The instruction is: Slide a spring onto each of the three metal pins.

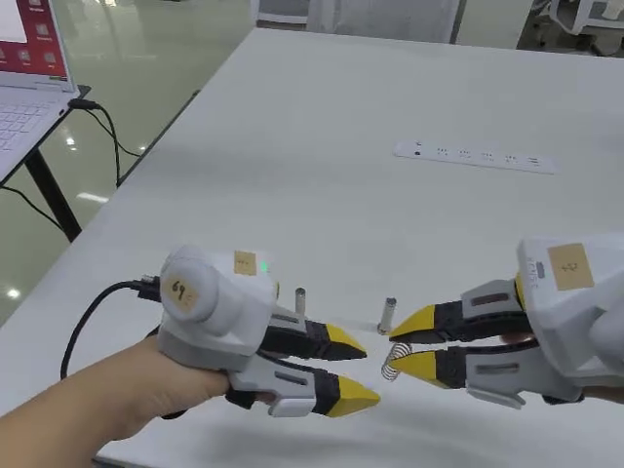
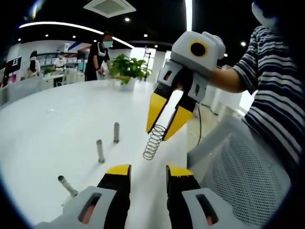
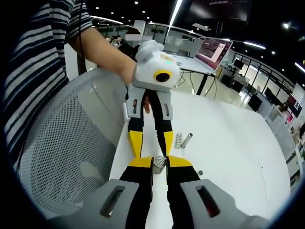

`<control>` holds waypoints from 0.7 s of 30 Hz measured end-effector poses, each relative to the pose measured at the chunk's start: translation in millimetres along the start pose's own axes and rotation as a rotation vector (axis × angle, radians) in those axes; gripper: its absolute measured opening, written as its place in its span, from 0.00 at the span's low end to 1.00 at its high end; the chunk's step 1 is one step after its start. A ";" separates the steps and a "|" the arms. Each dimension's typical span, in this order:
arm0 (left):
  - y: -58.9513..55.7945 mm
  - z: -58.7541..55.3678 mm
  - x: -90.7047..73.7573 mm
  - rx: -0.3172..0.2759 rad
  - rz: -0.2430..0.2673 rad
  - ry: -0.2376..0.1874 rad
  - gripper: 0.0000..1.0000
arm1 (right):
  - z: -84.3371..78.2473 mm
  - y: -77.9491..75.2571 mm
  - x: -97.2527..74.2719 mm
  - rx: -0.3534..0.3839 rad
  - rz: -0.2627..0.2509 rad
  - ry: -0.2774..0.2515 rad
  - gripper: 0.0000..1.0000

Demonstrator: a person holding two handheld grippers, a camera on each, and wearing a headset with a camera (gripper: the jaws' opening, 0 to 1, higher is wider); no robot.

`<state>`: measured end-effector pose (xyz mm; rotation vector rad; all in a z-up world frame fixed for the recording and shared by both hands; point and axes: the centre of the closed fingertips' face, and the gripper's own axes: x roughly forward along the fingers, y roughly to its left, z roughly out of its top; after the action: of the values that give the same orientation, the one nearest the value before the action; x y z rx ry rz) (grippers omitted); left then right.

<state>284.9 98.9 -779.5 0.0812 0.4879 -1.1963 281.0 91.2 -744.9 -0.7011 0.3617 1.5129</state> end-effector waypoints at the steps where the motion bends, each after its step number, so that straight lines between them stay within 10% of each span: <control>1: 1.3 -1.2 -3.0 -0.002 0.006 -0.001 0.25 | -0.8 -0.4 0.1 -0.001 -0.002 0.002 0.07; 21: 37.2 -25.8 -66.3 -0.061 0.166 0.028 0.56 | -14.6 -13.7 -1.2 0.009 -0.039 0.035 0.07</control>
<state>292.0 178.8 -782.9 0.0851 0.5318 -1.0181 297.3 82.3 -752.5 -0.7243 0.3787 1.4629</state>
